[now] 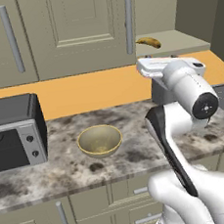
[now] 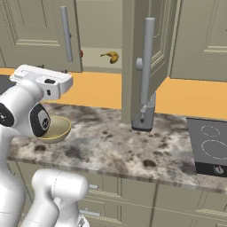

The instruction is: Open the cabinet. Pick the apple and banana from the cabinet and place them into the bowl. Then close the cabinet.

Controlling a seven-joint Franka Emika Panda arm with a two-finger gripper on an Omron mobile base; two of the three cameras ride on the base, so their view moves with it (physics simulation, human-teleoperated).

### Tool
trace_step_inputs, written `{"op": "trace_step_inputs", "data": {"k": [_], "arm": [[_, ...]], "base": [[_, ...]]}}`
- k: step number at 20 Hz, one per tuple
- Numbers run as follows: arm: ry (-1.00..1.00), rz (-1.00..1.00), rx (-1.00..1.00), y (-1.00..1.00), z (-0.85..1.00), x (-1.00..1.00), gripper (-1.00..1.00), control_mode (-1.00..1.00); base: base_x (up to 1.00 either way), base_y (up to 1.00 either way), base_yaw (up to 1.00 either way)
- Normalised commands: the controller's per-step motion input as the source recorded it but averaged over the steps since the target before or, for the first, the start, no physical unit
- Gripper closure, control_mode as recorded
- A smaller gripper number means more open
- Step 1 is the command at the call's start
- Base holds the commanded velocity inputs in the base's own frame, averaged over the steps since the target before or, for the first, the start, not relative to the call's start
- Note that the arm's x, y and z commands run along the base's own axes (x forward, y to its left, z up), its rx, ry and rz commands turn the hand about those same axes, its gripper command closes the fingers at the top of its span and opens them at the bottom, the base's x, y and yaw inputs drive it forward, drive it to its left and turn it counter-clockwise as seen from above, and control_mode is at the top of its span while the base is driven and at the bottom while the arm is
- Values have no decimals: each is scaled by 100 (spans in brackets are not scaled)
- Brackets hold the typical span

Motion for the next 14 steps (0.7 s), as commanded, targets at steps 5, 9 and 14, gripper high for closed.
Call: {"op": "trace_step_inputs", "data": {"k": [5, 9, 14], "arm": [[-1, 0, 0, 24, 25, 44, -100, -100], [2, 0, 0, 19, 6, 64, -100, -100], [6, 0, 0, 11, 0, 67, -100, -100]], "base": [[0, 0, 0], [0, 0, 0], [0, 0, 0]]}}
